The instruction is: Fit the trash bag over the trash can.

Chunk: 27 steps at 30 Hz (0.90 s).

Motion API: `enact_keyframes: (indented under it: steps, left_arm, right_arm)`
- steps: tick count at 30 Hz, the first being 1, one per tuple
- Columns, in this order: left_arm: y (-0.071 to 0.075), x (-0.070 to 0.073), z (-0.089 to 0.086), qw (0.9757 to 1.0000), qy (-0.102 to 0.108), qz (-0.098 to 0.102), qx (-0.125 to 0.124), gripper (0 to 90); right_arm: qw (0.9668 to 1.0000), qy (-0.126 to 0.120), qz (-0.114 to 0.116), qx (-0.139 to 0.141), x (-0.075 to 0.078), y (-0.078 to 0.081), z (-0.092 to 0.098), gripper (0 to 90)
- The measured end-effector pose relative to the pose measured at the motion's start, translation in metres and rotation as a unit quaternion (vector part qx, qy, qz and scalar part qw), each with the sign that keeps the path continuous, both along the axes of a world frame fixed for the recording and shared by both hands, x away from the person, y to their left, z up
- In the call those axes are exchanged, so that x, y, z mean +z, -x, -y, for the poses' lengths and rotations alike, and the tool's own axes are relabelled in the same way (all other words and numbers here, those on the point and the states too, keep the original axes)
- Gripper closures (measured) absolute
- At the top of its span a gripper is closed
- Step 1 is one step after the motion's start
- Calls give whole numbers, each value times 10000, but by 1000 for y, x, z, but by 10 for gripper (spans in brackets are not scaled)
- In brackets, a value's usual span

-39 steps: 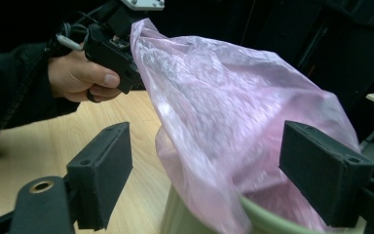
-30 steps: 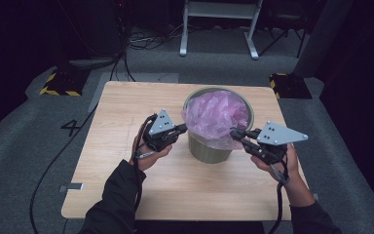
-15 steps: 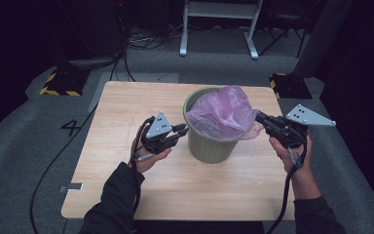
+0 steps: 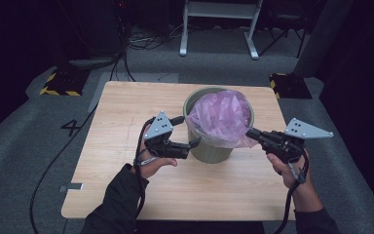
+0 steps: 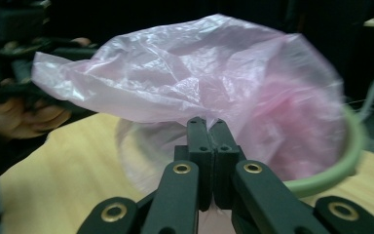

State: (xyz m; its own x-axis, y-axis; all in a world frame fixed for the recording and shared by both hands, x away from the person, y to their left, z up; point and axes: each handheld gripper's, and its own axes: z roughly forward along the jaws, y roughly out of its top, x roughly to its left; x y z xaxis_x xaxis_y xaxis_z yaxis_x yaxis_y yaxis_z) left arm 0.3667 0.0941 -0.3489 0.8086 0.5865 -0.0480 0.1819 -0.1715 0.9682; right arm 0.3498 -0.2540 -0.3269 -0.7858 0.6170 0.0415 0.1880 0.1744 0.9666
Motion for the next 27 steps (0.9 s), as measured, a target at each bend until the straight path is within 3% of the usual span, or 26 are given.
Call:
enact_keyframes:
  steps: [6, 9, 13, 17, 19, 20, 22, 24, 27]
  left_arm:
    - [-7, -9, 0, 9983, -18, -320, 492, 153]
    - [-9, -13, -1, 9981, -35, -375, 491, 151]
    - [-15, -19, 4, 9971, -237, -536, 487, 165]
    - [-16, -23, 5, 9974, -271, -549, 382, 371]
    - [-16, -24, 4, 9976, -401, -418, 380, 566]
    - [-16, -24, 3, 9978, -443, -376, 311, 605]
    - [-14, -23, 3, 9973, -579, -216, 395, 772]
    - [-16, -23, 1, 9973, -576, -183, 408, 896]
    - [-20, -26, -1, 9970, -667, -188, 343, 899]
  right_arm:
    - [9993, 57, -168, 317, -15, 11, -9, 900]
    - [9989, 97, -187, 416, -21, 15, -12, 900]
    - [9985, 75, -222, 499, -28, 17, -13, 900]
    - [9985, 31, -161, 523, -32, 18, -12, 900]
    - [9985, -8, -116, 529, -33, 19, -10, 900]
    - [9986, -10, -87, 526, -33, 19, -9, 900]
    - [9987, -42, -28, 512, -32, 19, -7, 900]
    - [9990, -92, 74, 439, -30, 20, -5, 900]
    - [9992, -235, 227, 249, -28, 18, 0, 900]
